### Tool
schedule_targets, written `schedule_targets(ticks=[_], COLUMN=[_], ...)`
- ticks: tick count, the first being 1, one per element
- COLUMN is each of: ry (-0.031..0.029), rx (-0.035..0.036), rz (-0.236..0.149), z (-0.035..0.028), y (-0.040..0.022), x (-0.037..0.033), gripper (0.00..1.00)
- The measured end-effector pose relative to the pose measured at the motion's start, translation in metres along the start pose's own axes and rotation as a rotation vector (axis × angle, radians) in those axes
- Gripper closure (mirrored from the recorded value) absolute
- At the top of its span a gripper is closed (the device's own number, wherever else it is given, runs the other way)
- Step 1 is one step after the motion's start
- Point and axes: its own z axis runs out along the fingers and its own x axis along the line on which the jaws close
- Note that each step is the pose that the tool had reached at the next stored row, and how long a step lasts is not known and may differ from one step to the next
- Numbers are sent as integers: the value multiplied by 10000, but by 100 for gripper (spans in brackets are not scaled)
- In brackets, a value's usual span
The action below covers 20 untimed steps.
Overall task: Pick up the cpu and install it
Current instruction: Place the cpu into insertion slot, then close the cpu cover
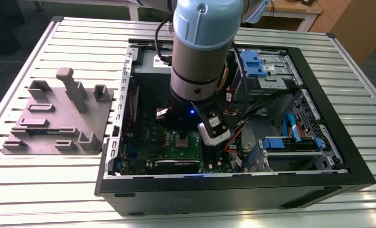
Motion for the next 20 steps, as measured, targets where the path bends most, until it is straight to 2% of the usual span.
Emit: schedule_targets(ticks=[14, 17, 20], ry=[2, 3, 2], rx=[1, 8, 10], rz=[0, 0, 0], z=[-4, -34, -106], y=[0, 1, 4], x=[0, 1, 3], gripper=[89, 89, 89])
